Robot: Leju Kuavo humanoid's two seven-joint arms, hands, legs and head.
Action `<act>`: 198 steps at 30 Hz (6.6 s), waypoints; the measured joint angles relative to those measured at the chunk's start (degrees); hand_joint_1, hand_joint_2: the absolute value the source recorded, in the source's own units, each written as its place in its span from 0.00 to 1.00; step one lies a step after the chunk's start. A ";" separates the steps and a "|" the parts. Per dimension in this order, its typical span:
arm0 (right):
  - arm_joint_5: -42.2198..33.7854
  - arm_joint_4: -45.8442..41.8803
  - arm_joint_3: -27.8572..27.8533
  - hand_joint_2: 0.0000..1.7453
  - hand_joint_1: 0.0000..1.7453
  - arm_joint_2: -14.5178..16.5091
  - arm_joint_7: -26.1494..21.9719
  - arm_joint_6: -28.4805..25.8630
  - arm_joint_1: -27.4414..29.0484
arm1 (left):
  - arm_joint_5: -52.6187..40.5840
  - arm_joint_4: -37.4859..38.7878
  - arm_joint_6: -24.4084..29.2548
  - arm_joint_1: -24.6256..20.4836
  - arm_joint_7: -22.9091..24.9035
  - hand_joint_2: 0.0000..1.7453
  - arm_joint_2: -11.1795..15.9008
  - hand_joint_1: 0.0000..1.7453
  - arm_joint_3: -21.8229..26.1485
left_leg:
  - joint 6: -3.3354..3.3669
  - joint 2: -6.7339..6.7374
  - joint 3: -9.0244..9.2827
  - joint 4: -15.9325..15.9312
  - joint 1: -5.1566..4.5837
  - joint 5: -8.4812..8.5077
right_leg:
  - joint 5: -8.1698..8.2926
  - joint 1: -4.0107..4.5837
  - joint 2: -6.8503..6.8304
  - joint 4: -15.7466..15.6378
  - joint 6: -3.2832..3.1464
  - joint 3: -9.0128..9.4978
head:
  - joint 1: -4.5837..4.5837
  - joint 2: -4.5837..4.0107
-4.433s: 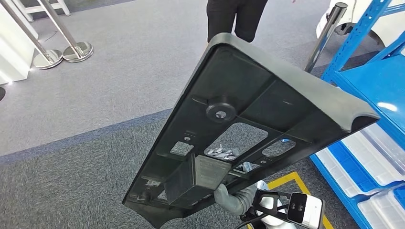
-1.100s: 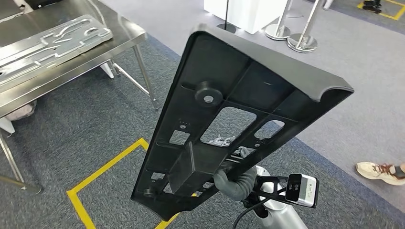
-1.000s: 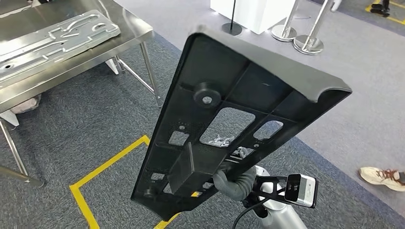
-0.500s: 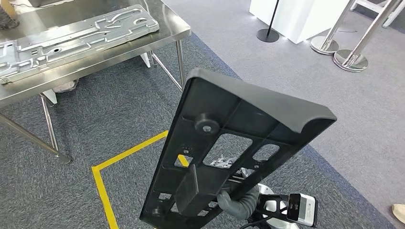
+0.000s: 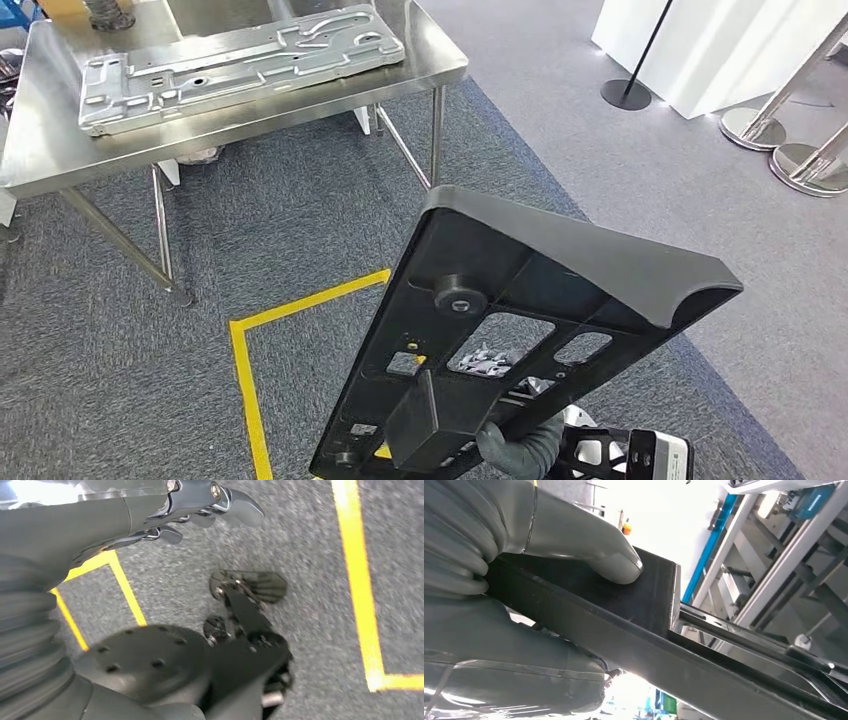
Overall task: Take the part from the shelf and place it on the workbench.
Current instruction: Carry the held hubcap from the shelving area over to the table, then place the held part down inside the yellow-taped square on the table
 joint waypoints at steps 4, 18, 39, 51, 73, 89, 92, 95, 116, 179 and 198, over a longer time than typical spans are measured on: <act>0.22 -1.00 -0.15 1.00 1.00 -0.31 -0.02 -0.60 0.71 | 0.02 0.01 0.99 0.30 0.78 1.00 0.13 0.00 0.99 | 1.17 -2.43 0.41 -0.62 0.37 0.53 | -4.67 -0.59 4.90 7.31 0.89 -2.64 | 0.26 0.00; 0.03 -1.05 -0.03 1.00 1.00 0.16 0.00 -1.83 1.11 | -0.50 0.02 -1.39 0.41 -1.50 1.00 0.49 0.00 1.89 | -1.18 -6.52 -1.70 2.94 0.30 -1.48 | 1.58 -0.78 8.90 -0.28 -1.64 -1.52 | 0.07 0.00; 1.27 -4.22 -2.07 1.00 1.00 4.65 -0.01 -1.85 4.82 | -1.49 0.02 -2.95 0.19 -2.77 1.00 1.62 0.00 0.10 | 1.62 -3.22 5.57 -1.67 -0.23 -3.30 | -3.03 -0.47 6.13 14.33 0.97 -10.49 | 0.32 0.00; 0.85 -6.24 -3.12 1.00 1.00 6.04 -0.01 -0.50 6.07 | -1.39 0.02 -3.27 -0.50 -2.96 1.00 1.79 0.00 -0.81 | -1.49 -2.94 0.94 12.03 0.20 -8.91 | 2.38 0.23 6.43 -0.38 -2.63 -2.26 | 0.07 0.01; -0.25 -6.85 -5.70 1.00 1.00 6.40 -0.02 2.38 7.26 | -1.05 0.02 -3.13 -0.40 -3.57 1.00 2.00 0.00 -1.33 | 1.16 -3.15 2.66 -0.35 -0.36 -1.96 | 1.92 0.25 6.53 2.59 -0.47 -3.67 | 0.39 0.00; -0.86 -7.70 -6.88 1.00 1.00 8.27 -0.01 1.56 6.62 | -1.64 0.02 -4.00 -0.54 -3.88 1.00 2.72 0.00 -3.44 | -1.08 -3.25 -1.85 1.76 0.14 1.67 | -3.52 -0.12 6.97 -0.83 -0.95 4.46 | 0.32 0.00; -1.50 -7.97 -7.29 1.00 1.00 8.74 -0.02 1.93 6.44 | -1.85 0.02 -4.27 -0.62 -3.91 1.00 2.85 0.00 -3.86 | 0.21 -3.16 -0.83 0.51 0.01 0.73 | -3.36 -0.12 7.10 -0.38 0.17 4.97 | 0.51 0.01; -1.35 -8.26 -7.69 1.00 1.00 9.18 -0.02 2.16 6.39 | -1.89 0.02 -4.36 -0.74 -3.94 1.00 2.97 0.00 -4.38 | 1.24 -3.01 1.00 -0.30 0.20 -0.15 | -3.89 -0.20 6.97 6.80 0.75 1.11 | 0.81 0.01; -2.70 -5.92 -8.24 1.00 1.00 8.88 0.00 -0.53 2.27 | -1.47 0.02 -5.26 -1.24 -3.86 1.00 3.70 0.00 -6.45 | -1.76 -2.83 -4.05 12.74 0.07 -9.41 | -1.00 0.25 7.26 0.48 -2.49 1.13 | 0.61 0.01; 78.17 45.31 2.54 1.00 1.00 6.02 26.68 -43.16 -48.32 | -0.01 0.01 -4.32 -1.79 -9.63 1.00 2.86 0.00 -2.04 | -1.87 -2.75 -5.32 5.90 0.15 1.81 | 2.37 0.31 7.30 0.33 -2.58 -2.73 | 0.50 0.00; 75.29 77.23 10.21 0.00 0.00 12.76 27.06 -44.80 -49.69 | -0.01 0.02 -5.22 -1.65 -11.41 1.00 3.00 0.00 -2.22 | -0.59 -3.27 -0.82 -0.38 -0.02 1.53 | 4.12 0.96 6.75 0.75 -1.94 -5.35 | 0.86 0.01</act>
